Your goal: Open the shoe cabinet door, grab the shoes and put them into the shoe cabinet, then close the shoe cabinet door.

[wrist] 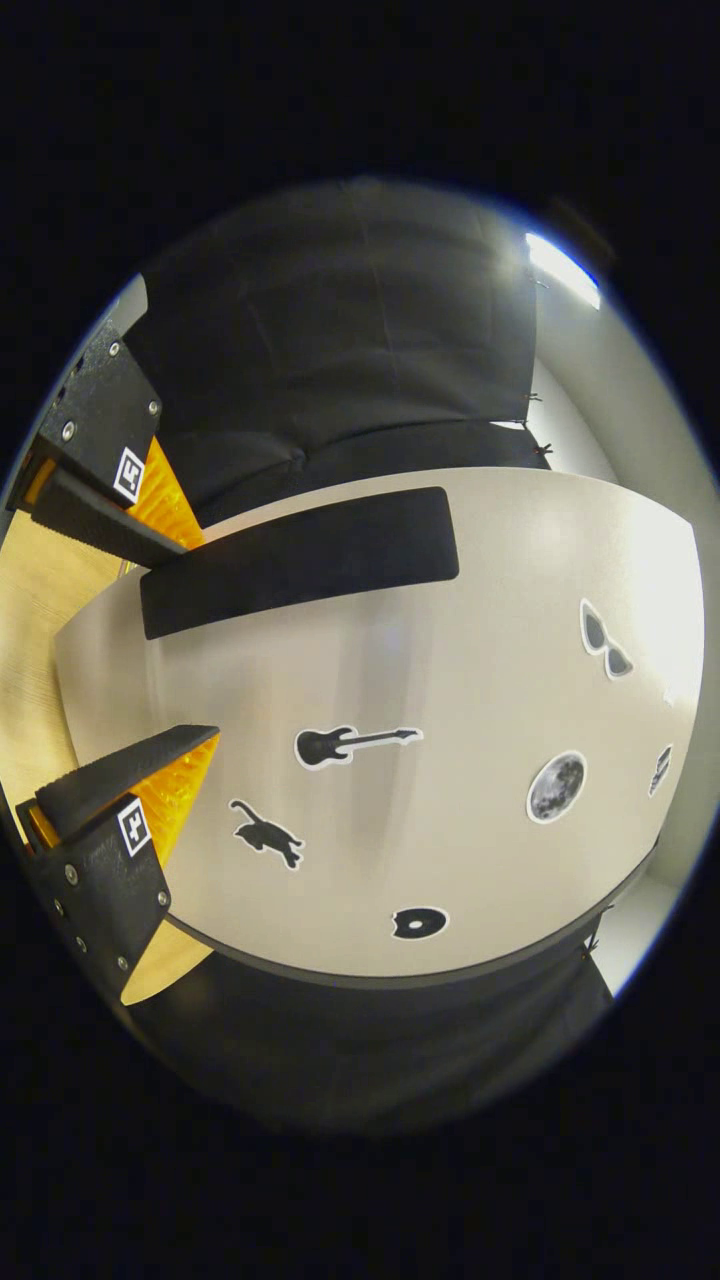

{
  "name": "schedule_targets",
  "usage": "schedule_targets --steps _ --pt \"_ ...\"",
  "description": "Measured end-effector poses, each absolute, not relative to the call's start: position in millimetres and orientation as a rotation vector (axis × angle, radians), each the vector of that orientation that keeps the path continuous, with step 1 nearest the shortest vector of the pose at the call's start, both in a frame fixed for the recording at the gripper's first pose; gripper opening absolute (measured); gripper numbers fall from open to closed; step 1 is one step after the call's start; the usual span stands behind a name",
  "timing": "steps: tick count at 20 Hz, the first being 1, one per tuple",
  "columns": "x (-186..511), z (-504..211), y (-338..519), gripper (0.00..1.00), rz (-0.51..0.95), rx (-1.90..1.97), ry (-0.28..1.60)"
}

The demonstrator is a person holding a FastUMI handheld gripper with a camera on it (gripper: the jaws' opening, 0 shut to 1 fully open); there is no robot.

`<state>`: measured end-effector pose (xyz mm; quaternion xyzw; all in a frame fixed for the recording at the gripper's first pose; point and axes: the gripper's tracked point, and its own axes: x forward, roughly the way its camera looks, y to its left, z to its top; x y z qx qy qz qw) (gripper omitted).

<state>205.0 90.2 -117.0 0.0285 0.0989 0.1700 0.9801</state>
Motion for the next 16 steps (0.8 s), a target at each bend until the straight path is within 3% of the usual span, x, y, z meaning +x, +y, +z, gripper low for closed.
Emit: schedule_targets --steps 16 --pt "251.5 -128.7 113.2 0.94 0.140 -0.004 0.145"
